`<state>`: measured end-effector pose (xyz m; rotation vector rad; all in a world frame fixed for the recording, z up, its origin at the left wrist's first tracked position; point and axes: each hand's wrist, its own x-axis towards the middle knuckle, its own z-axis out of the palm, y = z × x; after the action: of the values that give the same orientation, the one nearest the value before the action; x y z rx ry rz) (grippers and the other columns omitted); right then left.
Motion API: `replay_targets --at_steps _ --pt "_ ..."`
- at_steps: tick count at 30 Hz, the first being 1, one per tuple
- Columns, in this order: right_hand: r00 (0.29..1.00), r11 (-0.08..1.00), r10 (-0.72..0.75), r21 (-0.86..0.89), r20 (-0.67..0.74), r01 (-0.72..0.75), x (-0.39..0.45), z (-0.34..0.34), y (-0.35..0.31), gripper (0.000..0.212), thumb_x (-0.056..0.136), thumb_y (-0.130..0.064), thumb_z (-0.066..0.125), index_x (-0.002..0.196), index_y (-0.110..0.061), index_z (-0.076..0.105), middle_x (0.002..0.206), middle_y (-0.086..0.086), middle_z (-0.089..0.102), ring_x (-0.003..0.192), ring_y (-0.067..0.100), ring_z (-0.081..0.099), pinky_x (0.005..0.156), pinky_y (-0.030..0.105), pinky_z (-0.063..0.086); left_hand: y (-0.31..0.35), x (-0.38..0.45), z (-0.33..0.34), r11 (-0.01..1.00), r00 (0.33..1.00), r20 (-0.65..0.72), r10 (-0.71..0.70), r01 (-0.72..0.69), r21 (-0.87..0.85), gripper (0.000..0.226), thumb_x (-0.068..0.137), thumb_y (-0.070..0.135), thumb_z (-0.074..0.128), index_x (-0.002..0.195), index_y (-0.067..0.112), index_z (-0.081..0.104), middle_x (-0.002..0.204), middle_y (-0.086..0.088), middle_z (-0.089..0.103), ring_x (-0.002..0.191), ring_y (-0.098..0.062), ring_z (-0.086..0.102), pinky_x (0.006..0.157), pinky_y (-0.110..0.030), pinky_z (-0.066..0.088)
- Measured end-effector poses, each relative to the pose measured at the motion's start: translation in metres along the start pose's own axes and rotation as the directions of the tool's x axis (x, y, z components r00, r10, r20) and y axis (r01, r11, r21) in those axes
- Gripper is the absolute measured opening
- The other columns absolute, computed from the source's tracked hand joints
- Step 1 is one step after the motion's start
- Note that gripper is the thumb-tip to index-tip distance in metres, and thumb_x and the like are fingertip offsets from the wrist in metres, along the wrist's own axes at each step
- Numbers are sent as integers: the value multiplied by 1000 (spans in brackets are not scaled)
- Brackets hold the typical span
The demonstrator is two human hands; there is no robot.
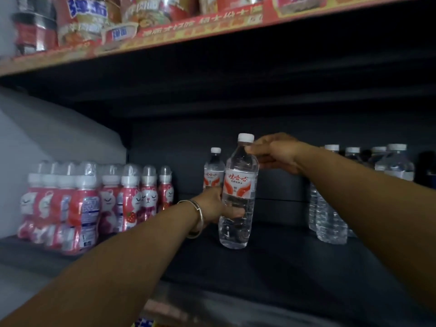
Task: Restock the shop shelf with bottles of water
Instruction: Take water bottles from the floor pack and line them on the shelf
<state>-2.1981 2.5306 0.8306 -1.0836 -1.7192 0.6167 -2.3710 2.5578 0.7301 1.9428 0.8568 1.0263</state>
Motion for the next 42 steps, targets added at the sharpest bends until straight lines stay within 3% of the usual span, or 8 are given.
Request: replay_targets --at_steps 7,15,19,23,27,32,36,42 --pt "937 956 276 -168 215 -243 14 29 42 40 77 -19 73 114 -9 60 109 12 69 101 30 66 85 46 54 -19 36 -11 999 999 36 -21 23 -44 24 82 -4 63 98 14 63 91 -1 66 88 -18 63 80 -33 52" --pt "955 943 293 -176 43 -281 42 57 58 15 82 -8 68 95 -8 60 92 13 68 87 32 66 77 49 56 -31 61 -19 985 998 -45 -51 58 160 29 80 3 68 108 8 63 103 -5 66 98 -20 60 89 -35 49" --pt "949 934 307 -168 -70 -314 60 68 68 30 81 -7 70 108 -2 58 102 16 67 93 35 65 81 54 54 -39 67 -26 884 986 -99 -131 161 438 23 82 0 64 105 -4 62 113 -21 63 101 -30 61 90 -36 48" --pt "941 942 303 -100 -152 -320 77 72 80 23 81 -2 68 102 -3 59 97 14 65 85 31 64 65 45 54 -48 68 -27 754 984 -104 -143 176 632 26 88 4 56 112 -4 59 122 -21 59 113 -33 55 92 -36 46" --pt "941 948 294 -77 -170 -310 88 75 90 13 83 -1 65 80 -10 55 77 8 61 65 21 60 52 34 49 -52 71 -25 737 985 -81 -154 169 655 29 90 7 53 118 -1 55 125 -16 56 115 -30 53 98 -35 44" --pt "939 946 285 -102 -192 -308 98 80 97 10 84 -6 66 91 -6 58 82 8 61 72 22 60 55 33 50 -51 72 -25 701 988 -97 -117 152 697 35 92 12 51 126 4 50 130 -16 47 116 -29 48 99 -30 40" --pt "934 944 293 -94 -203 -317 101 80 100 9 87 -7 63 83 -8 55 76 5 58 64 18 58 51 30 48 -52 74 -25 624 989 -82 -120 140 769 36 94 11 46 130 2 47 132 -20 45 98 -23 44 94 -30 40" --pt "931 940 301 -100 -204 -326 99 82 100 11 88 -9 63 97 -7 56 80 7 60 68 20 59 57 33 51 -52 74 -22 538 985 -88 -151 157 828 42 94 11 49 135 4 41 137 -20 41 123 -32 43 100 -32 38"
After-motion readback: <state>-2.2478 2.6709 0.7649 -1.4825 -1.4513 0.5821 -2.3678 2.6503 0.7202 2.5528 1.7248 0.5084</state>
